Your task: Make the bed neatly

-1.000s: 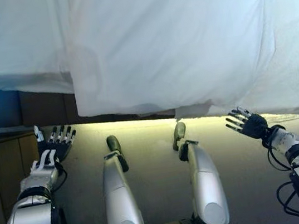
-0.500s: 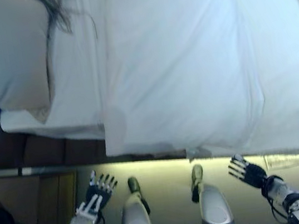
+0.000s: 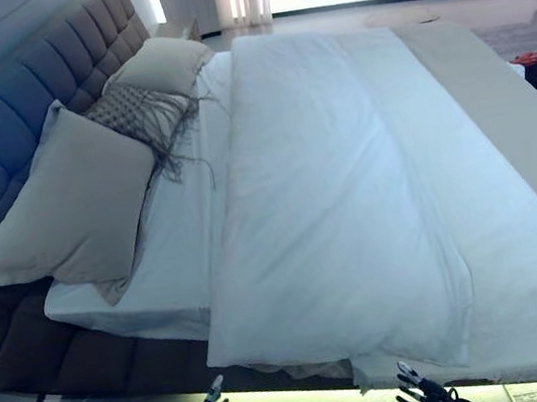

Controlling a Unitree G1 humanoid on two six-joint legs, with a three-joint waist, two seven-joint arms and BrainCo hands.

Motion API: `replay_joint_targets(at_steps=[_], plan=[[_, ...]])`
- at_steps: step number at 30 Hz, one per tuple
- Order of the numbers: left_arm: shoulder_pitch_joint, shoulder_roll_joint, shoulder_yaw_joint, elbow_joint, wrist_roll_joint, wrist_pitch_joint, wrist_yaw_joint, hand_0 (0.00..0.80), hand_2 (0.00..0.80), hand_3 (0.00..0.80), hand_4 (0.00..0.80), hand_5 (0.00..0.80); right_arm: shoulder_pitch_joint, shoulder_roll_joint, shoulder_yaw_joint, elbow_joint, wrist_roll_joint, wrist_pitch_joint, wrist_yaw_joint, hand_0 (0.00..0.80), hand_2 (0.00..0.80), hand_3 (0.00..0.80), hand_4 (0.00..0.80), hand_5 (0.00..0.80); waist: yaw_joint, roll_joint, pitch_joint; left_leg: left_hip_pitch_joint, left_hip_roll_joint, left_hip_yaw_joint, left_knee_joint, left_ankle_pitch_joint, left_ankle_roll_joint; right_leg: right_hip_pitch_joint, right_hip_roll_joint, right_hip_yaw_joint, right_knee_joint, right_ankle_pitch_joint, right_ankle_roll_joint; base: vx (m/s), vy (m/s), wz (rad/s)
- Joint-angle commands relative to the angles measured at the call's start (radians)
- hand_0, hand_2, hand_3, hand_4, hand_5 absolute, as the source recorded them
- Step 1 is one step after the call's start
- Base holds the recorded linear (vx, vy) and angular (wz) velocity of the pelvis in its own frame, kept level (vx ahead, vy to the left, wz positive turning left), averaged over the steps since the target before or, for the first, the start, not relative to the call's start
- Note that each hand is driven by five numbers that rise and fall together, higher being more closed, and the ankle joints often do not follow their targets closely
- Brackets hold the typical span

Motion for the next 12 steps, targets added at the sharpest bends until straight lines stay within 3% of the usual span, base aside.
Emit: replay_joint_targets(at_steps=[1,12], plan=[[-0.066,-0.023,-0.014,0.075,0.019,-0.003,-0.008,0.000,0.000,0.000,0.000,0.000,-0.076,0.035,-0.003,0.070,-0.014,-0.005,-0.002,0.000,0.000,0.000,0.000,0.000,-0.003,-0.002,0.022,0.008,0.013,0.017,-0.001,-0.007,0.029,0.007,-0.017,-0.005,-0.001,0.011,-0.006,0.059,0.002,-0.03],[-0.039,-0.013,-0.009,0.085,0.023,-0.001,-0.006,0.000,0.000,0.000,0.000,0.000,-0.053,0.024,-0.009,0.103,-0.042,0.002,-0.014,0.000,0.000,0.000,0.000,0.000,0.001,-0.005,0.006,0.034,0.012,0.011,-0.001,-0.018,0.038,0.034,-0.012,-0.003,-0.001,0.006,-0.005,0.047,-0.011,0.00]])
